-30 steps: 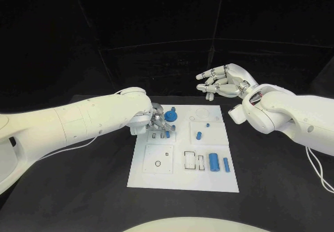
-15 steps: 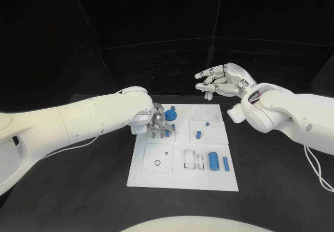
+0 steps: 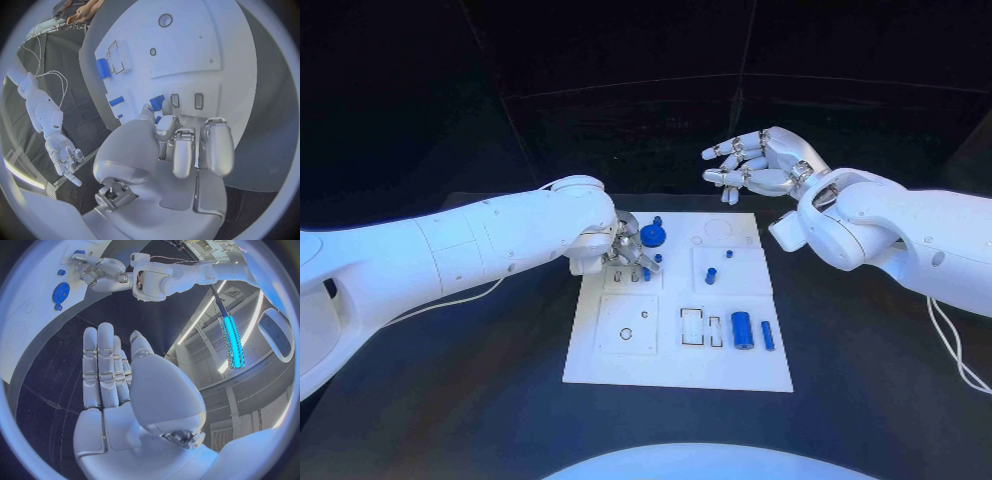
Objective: Assemble the parts on the task board
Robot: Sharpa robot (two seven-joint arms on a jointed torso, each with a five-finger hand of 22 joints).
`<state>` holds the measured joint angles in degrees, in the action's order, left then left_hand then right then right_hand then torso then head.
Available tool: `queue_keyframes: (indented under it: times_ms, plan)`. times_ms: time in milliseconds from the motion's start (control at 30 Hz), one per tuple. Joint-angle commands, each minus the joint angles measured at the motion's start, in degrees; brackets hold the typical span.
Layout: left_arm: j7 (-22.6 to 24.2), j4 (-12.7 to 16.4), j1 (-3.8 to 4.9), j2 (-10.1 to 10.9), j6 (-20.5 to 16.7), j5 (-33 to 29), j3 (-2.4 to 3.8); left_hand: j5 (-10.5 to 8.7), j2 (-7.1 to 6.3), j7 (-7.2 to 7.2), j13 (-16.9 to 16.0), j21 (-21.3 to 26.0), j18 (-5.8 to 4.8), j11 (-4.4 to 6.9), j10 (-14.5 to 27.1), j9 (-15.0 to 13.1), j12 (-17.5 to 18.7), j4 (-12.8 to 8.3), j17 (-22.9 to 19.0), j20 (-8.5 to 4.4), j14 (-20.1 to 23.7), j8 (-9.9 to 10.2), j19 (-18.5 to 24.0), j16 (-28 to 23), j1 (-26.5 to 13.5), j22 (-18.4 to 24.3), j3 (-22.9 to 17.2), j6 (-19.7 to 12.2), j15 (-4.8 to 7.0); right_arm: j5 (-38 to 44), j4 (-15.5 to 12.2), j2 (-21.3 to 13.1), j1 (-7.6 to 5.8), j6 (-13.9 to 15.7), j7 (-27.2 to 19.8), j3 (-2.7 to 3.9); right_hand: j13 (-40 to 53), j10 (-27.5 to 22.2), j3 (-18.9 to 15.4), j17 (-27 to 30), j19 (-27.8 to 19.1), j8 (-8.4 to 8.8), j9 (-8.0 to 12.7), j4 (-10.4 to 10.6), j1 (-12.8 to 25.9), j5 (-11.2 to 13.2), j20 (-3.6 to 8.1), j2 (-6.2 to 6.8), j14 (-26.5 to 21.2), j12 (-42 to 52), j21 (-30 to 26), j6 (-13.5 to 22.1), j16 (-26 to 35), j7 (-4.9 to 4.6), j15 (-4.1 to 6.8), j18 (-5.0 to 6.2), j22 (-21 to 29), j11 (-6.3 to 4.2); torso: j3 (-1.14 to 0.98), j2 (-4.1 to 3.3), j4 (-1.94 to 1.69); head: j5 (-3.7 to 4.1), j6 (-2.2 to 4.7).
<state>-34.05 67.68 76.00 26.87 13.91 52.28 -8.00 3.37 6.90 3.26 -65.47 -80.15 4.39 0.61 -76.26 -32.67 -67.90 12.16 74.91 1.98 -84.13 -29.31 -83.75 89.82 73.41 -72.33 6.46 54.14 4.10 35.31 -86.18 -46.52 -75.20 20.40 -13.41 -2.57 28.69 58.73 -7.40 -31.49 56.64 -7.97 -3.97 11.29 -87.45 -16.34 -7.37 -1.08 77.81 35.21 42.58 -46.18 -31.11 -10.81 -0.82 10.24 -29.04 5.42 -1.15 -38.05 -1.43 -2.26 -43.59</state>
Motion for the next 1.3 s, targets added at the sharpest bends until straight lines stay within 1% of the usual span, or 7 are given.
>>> queue_keyframes:
  times_ms: [33, 467, 633, 800, 867, 967, 1300]
  plan:
    - [-0.1, 0.0, 0.04, -0.1, 0.8, 0.2, 0.02, -0.24, 0.35, -0.14, 0.0, -0.2, -0.91, 0.42, 0.0, -0.2, -0.1, -1.3, 15.1, -0.34, -5.9, -0.3, -0.6, 0.2, 1.5, 0.0, -0.9, -0.5, 0.49, -0.5, 0.0, 0.1, -0.12, -0.7, -0.1, 0.04, -0.1, -0.4, -0.3, 0.0, 0.2, -0.1, 0.1, 0.0, 0.1, -0.2, 0.03, -0.46, 0.1, 0.0, -0.2, 0.3, 0.4, 0.04, -0.28, 0.2, 0.1, 0.2, -0.02, -0.01, -0.01, 0.01, -0.06]
    - [2.6, 0.5, 0.02, 0.5, -1.3, 0.2, 0.02, -0.14, 1.53, -0.24, 1.0, 0.5, -0.76, 0.66, 1.0, -0.2, 1.4, -8.3, 15.1, -0.78, -5.9, 0.7, -0.2, 0.2, 9.7, 0.7, -11.7, -2.4, 0.83, -0.5, 0.2, 0.3, -0.12, -0.9, -0.1, 0.04, -0.1, -0.5, -0.3, -0.1, 0.2, -0.13, 0.1, 0.0, -0.1, -0.3, 0.0, -0.62, 0.1, 0.1, -0.3, 0.4, 0.6, 0.0, -0.31, 0.2, 0.1, 0.22, -0.02, 0.02, -0.01, 0.04, -0.45]
    - [3.6, 1.4, -0.02, 1.3, -2.5, 0.2, 0.02, -0.01, -0.73, 0.16, 1.4, 0.6, -0.72, 0.46, 0.9, -0.6, 1.9, -9.3, 15.1, -0.49, -5.9, 0.6, -0.2, 0.2, 7.6, 0.8, -18.6, -2.5, 0.45, -0.5, 0.4, 0.4, -0.11, -1.0, -0.1, 0.03, -0.1, -0.5, -0.2, -0.2, 0.2, -0.13, 0.1, 0.0, -0.1, -0.3, 0.0, -0.63, 0.1, 0.1, -0.3, 0.4, 0.6, 0.0, -0.31, 0.2, 0.1, 0.23, 0.01, -0.01, -0.04, 0.11, -0.54]
    - [4.2, 3.1, -0.03, 3.0, -4.5, 0.1, 0.03, -0.19, -4.72, 0.31, 1.7, 1.0, -0.67, 0.46, 0.6, -1.5, 2.1, -10.0, 15.1, -0.34, -5.9, -0.1, -0.2, 0.2, 3.3, 1.0, -27.9, -2.6, 0.47, -0.5, 0.6, 0.4, -0.11, -1.0, -0.2, 0.03, -0.2, -0.5, -0.2, -0.2, 0.2, -0.15, 0.1, 0.0, -0.2, -0.4, -0.01, -0.69, 0.1, 0.1, -0.4, 0.5, 0.7, -0.01, -0.32, 0.2, 0.1, 0.23, -0.06, 0.05, -0.15, 0.07, -0.68]
    - [4.3, 3.6, -0.03, 3.5, -5.1, 0.1, 0.03, -0.19, -4.72, 0.31, 1.7, 1.0, -0.67, 0.46, 0.6, -1.5, 2.1, -10.0, 15.1, -0.34, -5.9, -0.1, -0.2, 0.2, 3.3, 1.0, -27.9, -2.6, 0.47, -0.5, 0.6, 0.4, -0.11, -1.0, -0.2, 0.03, -0.2, -0.5, -0.2, -0.2, 0.2, -0.15, 0.1, 0.0, -0.2, -0.4, -0.01, -0.69, 0.1, 0.1, -0.4, 0.5, 0.7, -0.01, -0.32, 0.2, 0.1, 0.23, -0.08, 0.07, -0.16, 0.03, -0.79]
    - [5.0, 5.1, -0.04, 5.1, -7.2, 0.1, 0.03, -0.29, -6.66, 0.0, 1.8, 1.1, -0.67, 0.35, 0.3, -2.3, 2.0, -10.5, 15.1, -0.38, -5.9, -0.8, -0.3, 0.2, 0.5, 1.0, -33.3, -2.5, 0.53, -0.5, 0.7, 0.4, -0.11, -1.0, -0.2, 0.03, -0.2, -0.6, -0.2, -0.2, 0.2, -0.16, 0.0, 0.0, -0.2, -0.4, -0.02, -0.72, 0.1, 0.1, -0.4, 0.5, 0.7, -0.02, -0.33, 0.2, 0.2, 0.24, -0.12, 0.04, -0.21, -0.08, -0.94]
    - [7.6, 8.7, -0.73, 8.5, -12.3, 0.2, -0.01, -0.25, -7.57, -0.03, 2.2, 1.5, -0.55, 0.48, 0.3, -2.7, 2.4, -11.1, 15.1, -0.44, -5.9, -1.2, -0.1, 0.2, -0.1, 1.5, -35.6, -2.6, 0.54, -0.5, 1.3, 0.5, -0.1, -1.2, -0.3, 0.02, -0.2, -0.6, -0.3, -0.2, 0.2, -0.18, 0.0, 0.0, -0.2, -0.4, -0.03, -0.75, 0.1, 0.1, -0.4, 0.5, 0.8, -0.03, -0.35, 0.19, 0.2, 0.27, -0.03, 0.02, -0.26, -0.53, -1.08]
